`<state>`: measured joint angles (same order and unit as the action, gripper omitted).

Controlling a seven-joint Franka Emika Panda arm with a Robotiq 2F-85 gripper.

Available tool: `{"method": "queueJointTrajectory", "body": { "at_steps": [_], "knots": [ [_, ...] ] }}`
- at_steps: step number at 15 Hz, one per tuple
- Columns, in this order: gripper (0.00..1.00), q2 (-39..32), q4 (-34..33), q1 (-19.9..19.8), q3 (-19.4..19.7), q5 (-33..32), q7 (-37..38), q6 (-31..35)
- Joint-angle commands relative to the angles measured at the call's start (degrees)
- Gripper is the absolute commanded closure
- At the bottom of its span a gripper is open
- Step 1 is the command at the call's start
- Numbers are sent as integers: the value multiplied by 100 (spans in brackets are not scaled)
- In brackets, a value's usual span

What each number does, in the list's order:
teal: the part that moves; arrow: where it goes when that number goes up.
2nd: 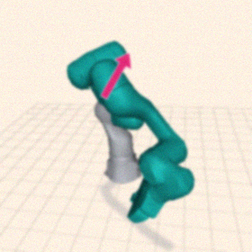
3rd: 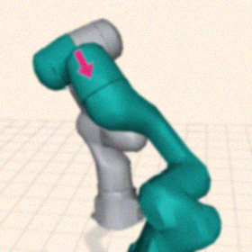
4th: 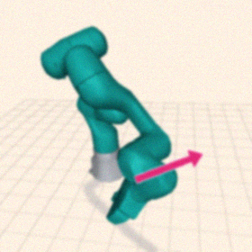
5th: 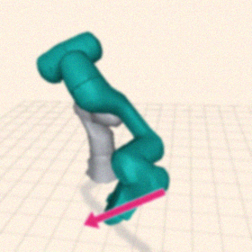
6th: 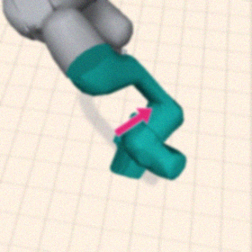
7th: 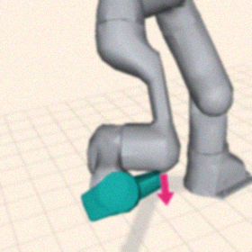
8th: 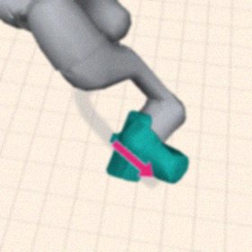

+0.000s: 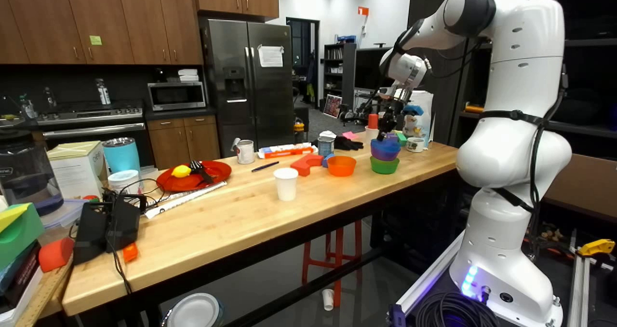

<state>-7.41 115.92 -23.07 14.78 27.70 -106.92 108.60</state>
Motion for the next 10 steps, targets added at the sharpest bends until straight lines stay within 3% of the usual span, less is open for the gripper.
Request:
{"method": "queueJointTrajectory", "body": {
  "at_steps": [1,10],
  "knots": [
    [99,85,73,67,93,-69,424,-2],
    [99,74,36,80,160,-543,1825,211]
  ]
}}
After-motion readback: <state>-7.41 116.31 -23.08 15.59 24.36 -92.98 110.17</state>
